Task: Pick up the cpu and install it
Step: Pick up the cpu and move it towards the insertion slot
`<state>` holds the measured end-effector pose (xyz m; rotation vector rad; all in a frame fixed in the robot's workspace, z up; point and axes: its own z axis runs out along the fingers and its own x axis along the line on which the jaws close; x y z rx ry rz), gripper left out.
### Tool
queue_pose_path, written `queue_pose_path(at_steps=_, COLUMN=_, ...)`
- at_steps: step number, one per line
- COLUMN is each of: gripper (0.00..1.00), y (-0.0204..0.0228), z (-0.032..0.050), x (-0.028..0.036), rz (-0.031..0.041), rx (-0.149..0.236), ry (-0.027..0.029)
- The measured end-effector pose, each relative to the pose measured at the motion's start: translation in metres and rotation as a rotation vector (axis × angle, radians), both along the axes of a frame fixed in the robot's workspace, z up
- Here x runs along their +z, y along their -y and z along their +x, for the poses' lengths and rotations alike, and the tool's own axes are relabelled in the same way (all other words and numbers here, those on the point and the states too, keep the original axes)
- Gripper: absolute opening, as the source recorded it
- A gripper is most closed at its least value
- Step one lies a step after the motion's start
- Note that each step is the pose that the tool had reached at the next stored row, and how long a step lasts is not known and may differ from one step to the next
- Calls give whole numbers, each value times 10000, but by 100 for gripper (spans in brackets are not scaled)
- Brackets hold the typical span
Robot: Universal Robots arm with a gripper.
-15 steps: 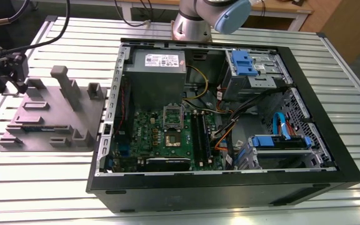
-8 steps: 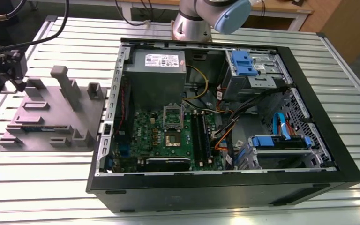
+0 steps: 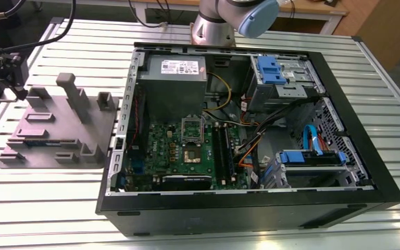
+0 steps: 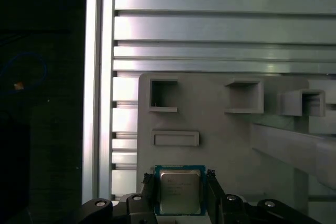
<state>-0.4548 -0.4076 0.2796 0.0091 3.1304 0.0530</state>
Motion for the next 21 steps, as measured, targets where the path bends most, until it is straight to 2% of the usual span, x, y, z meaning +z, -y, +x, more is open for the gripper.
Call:
queue_pose_path(at_steps=8, gripper=47, y=0, z=0, x=13, rz=0, rx=0, ry=-1)
queue_pose_path(at_steps=21, gripper=47, y=0, z=0, x=108, rz=-2, rx=0, ry=0)
